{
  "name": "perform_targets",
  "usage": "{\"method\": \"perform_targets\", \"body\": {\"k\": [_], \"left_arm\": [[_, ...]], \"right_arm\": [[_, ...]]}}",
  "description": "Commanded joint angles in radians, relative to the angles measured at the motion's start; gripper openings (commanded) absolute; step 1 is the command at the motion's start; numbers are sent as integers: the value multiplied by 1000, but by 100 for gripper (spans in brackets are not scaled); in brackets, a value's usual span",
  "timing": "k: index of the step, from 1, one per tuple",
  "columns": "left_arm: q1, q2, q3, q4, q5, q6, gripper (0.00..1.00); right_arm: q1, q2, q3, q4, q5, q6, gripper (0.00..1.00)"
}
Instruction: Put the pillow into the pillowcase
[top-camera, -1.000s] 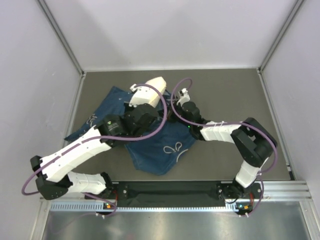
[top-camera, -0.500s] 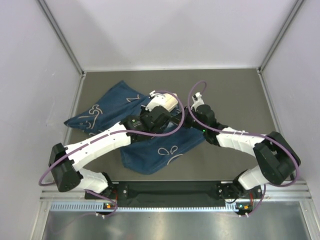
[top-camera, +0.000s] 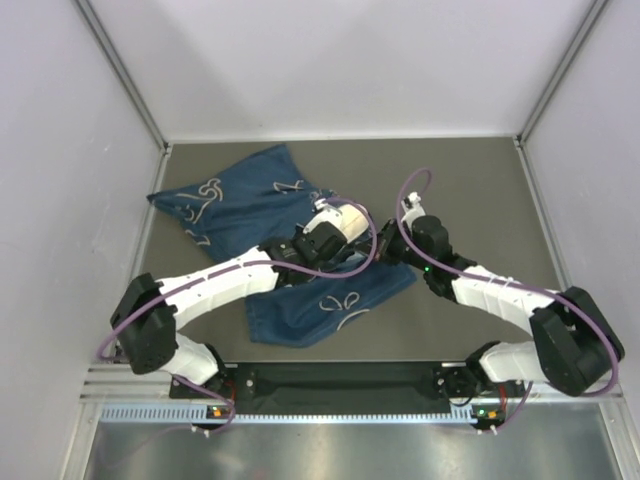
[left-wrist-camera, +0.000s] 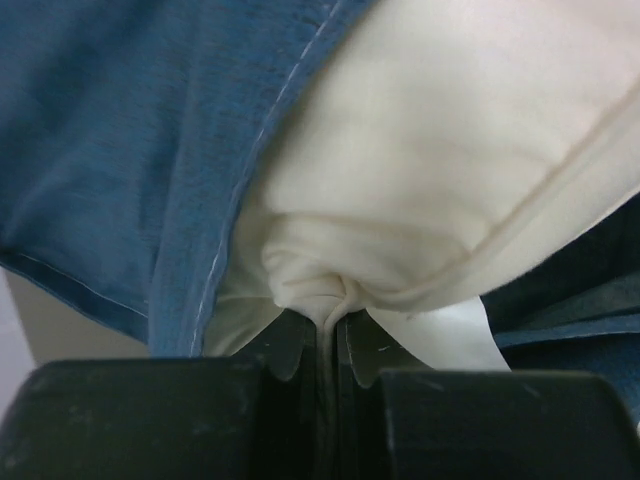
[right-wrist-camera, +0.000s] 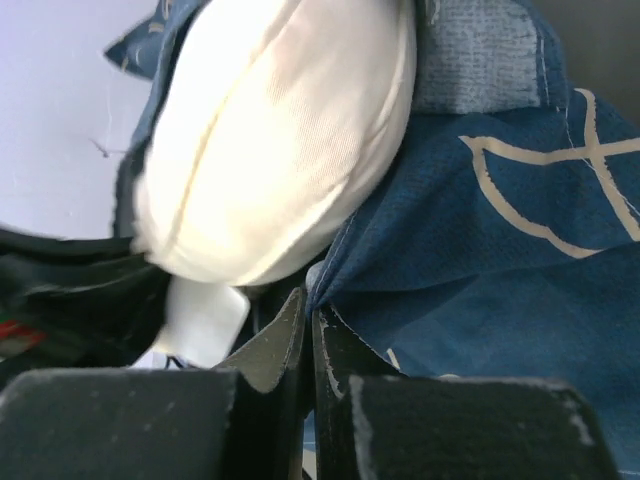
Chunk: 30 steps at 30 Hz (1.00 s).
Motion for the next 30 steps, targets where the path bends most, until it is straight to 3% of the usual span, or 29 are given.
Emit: {"method": "perform_targets", "body": {"k": [1, 5, 8, 13, 17, 22, 25, 27, 30], "left_arm": [[78, 80, -32, 115, 151, 42, 0], [78, 160, -15, 72, 266, 27, 0], [86, 195, -31, 124, 381, -1, 0], [149, 231, -58, 265, 623, -27, 0], [155, 303, 0, 158, 611, -15, 0], [153, 144, -90, 225, 591, -44, 0], [152, 19, -71, 238, 617, -39, 13], [153, -28, -36, 195, 634, -33, 30], [152, -65, 50, 120, 633, -25, 40]], "right_arm": [[-35, -101, 32, -29, -66, -53, 0], [-102, -127, 53, -36, -146, -67, 0], [-105, -121, 76, -63, -181, -84, 0], [-124, -113, 35, 62, -246, -18, 0], [-162, -127, 86, 7, -263, -61, 0], [-185, -101, 178, -97, -279, -137, 0], [-187, -72, 173, -62, -304, -115, 0], [-187, -61, 175, -44, -316, -101, 0], [-187, -49, 190, -54, -322, -108, 0]]}}
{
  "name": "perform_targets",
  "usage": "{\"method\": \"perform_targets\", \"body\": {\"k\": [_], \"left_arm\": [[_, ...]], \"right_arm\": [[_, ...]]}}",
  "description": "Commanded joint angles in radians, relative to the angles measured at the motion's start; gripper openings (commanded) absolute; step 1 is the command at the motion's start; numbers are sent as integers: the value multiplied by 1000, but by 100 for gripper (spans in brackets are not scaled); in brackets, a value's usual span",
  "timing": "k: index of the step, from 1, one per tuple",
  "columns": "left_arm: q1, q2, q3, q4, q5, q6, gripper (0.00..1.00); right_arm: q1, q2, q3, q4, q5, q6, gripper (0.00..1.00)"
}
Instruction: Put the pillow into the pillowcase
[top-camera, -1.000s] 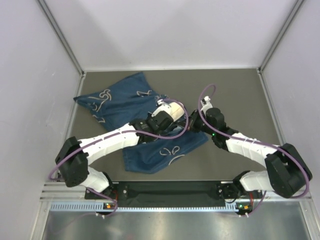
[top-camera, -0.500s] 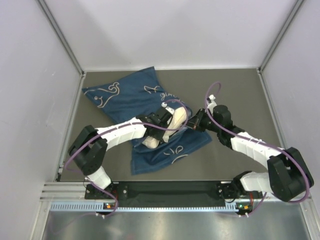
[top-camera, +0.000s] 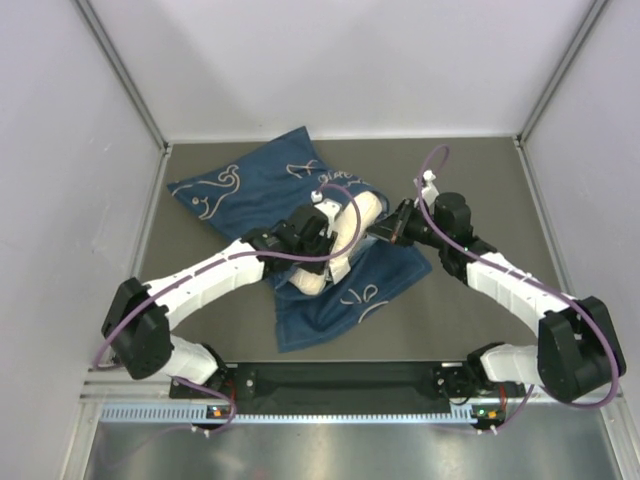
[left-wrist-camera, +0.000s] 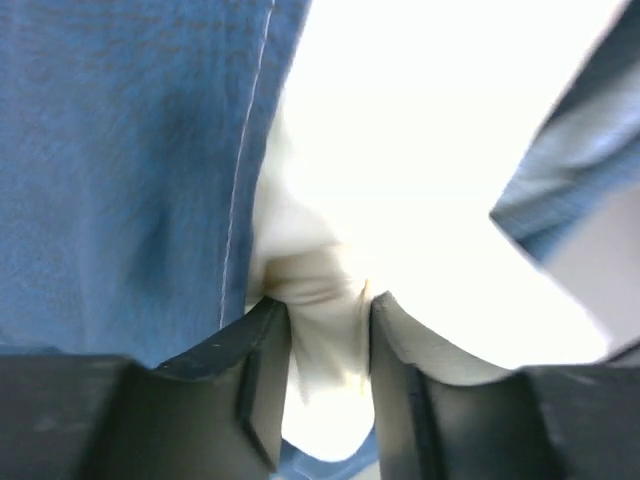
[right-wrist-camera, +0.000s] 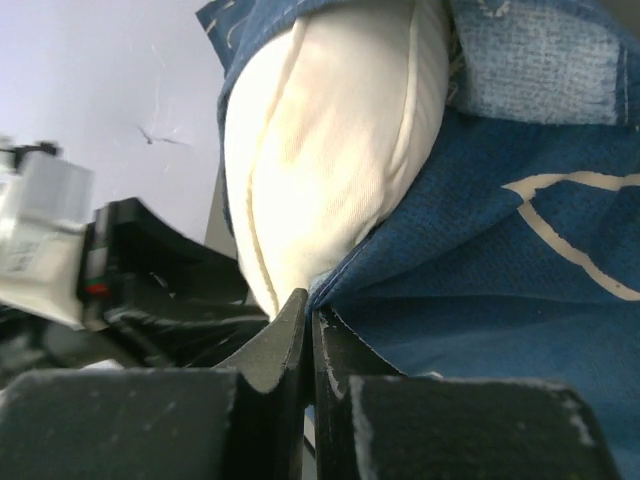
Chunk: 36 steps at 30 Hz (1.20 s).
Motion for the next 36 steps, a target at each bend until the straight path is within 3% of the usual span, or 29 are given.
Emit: {"method": "perform_targets", "body": {"k": [1, 12, 22, 26, 32, 36], "left_arm": [[10, -56, 116, -15, 27, -1, 42], [10, -76, 300, -35, 28, 27, 48], [11, 162, 474, -32, 46, 96, 45], [19, 272, 514, -40, 47, 96, 35], [53, 372, 391, 78, 88, 38, 34], [70, 515, 463, -34, 79, 21, 26]], "right_arm": [[-6, 0, 71, 90, -72, -13, 0], [-6, 8, 89, 29, -64, -50, 0], [-6, -21, 98, 6, -47, -52, 0], [-8, -39, 104, -16, -17, -46, 0], [-15, -116, 147, -66, 55, -47, 0], [-17, -110, 238, -178, 77, -90, 0]]}}
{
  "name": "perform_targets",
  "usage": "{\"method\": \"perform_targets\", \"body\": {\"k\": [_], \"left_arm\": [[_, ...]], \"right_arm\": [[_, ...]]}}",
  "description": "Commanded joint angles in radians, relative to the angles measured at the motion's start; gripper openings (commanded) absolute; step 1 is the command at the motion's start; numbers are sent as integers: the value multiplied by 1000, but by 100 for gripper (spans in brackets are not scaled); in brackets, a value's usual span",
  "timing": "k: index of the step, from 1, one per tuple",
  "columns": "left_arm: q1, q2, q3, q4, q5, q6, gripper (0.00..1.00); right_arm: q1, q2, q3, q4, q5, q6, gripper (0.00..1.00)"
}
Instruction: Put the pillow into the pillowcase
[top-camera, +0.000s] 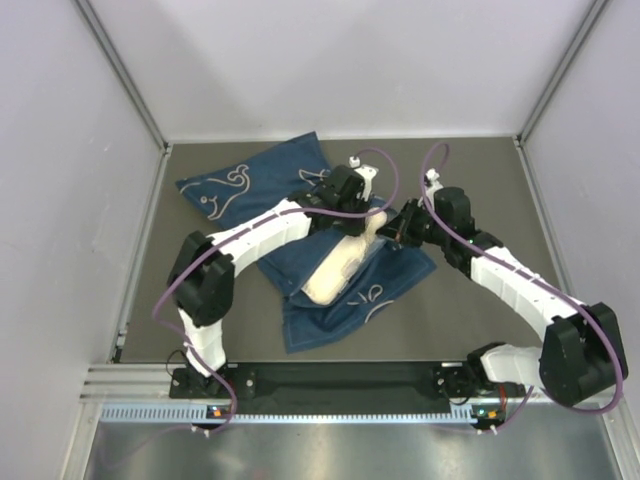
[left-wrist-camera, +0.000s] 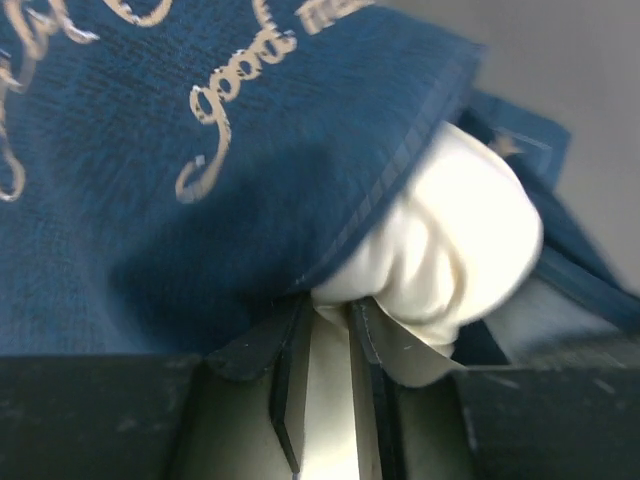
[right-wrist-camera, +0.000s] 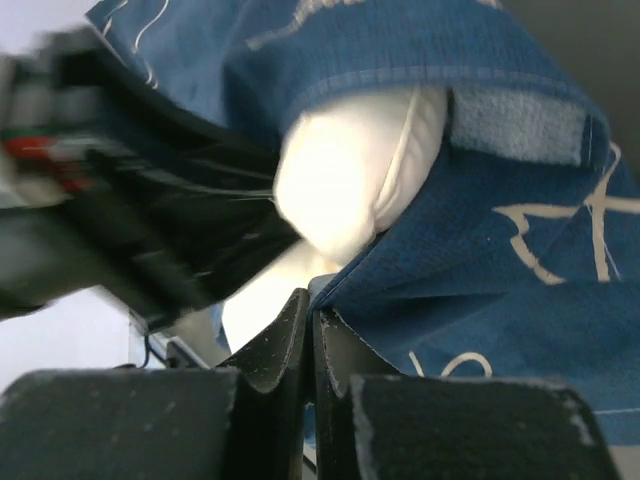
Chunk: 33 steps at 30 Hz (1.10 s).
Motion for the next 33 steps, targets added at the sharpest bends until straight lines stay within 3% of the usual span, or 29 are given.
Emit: {"method": "perform_targets", "body": {"k": [1, 8, 19, 25, 28, 33], "left_arm": [[31, 139, 12, -75, -24, -17, 26], [42, 193, -2, -56, 51, -33, 27], [76, 294, 113, -1, 100, -83, 25], [74, 363, 164, 3, 100, -118, 25], [73, 378, 170, -6, 112, -118, 24], [77, 296, 95, -6, 83, -111, 22]], "right_arm": [[-16, -86, 181, 57, -31, -43, 0], [-26, -34, 351, -48, -76, -51, 0], [12, -89, 198, 79, -107, 57, 0], [36, -43, 354, 18, -100, 58, 0], [36, 7, 507, -23, -131, 54, 0], [13, 50, 635, -198, -84, -44, 0]]}}
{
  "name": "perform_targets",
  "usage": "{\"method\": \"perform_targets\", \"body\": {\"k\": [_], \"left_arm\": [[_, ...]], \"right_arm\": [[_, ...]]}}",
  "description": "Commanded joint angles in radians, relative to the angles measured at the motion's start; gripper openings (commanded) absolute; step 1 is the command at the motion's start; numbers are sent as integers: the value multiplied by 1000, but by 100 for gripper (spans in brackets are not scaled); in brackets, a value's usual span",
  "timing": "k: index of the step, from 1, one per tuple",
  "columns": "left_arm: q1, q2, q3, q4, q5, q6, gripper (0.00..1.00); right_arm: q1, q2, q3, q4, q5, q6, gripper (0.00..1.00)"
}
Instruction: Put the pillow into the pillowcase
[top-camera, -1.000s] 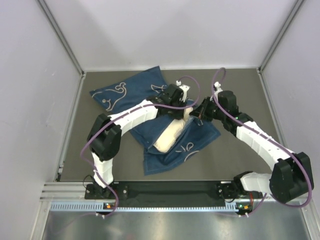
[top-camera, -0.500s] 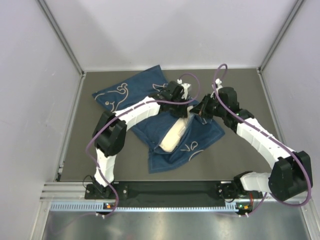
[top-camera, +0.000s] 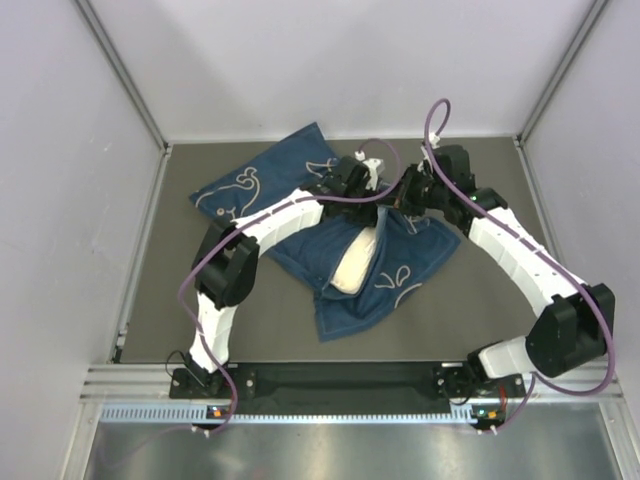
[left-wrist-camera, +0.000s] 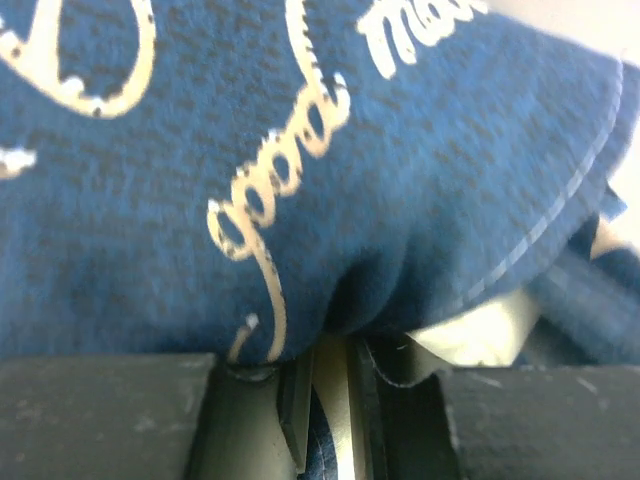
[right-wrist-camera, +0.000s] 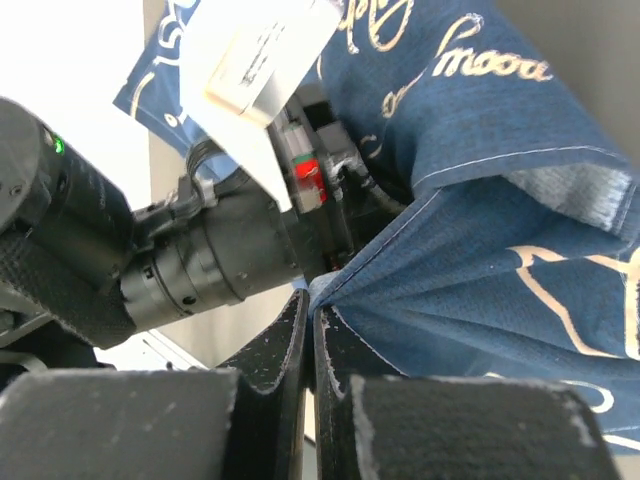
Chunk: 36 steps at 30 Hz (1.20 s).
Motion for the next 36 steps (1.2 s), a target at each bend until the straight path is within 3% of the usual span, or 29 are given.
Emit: {"method": "perform_targets", "body": {"k": [1, 8, 12, 19, 22, 25, 29, 32, 36], "left_arm": [[30, 13, -120, -57, -147, 38, 23], [31, -69, -212, -152, -111, 91, 22], [34, -126, -268, -111, -179, 84, 23], [41, -156, -75, -218, -206, 101, 26], [39, -162, -1, -252, -163, 104, 30], [39, -195, 15, -263, -143, 99, 32], [39, -285, -24, -273, -150, 91, 34], [39, -349, -74, -289, -182, 88, 33], [39, -464, -238, -245, -225, 67, 33]], "right_arm": [[-2, -104, 168, 175, -166, -25, 0], [-123, -199, -68, 230, -179, -62, 0], [-192, -225, -164, 204, -212, -111, 0], [-234, -334, -340, 147, -212, -175, 7], [-232, -369, -401, 175, -241, -168, 25], [-224, -408, -438, 184, -244, -166, 56], [-195, -445, -458, 161, -221, -181, 74], [-172, -446, -455, 123, -160, -186, 79], [-35, -414, -412, 46, 80, -146, 75]]}}
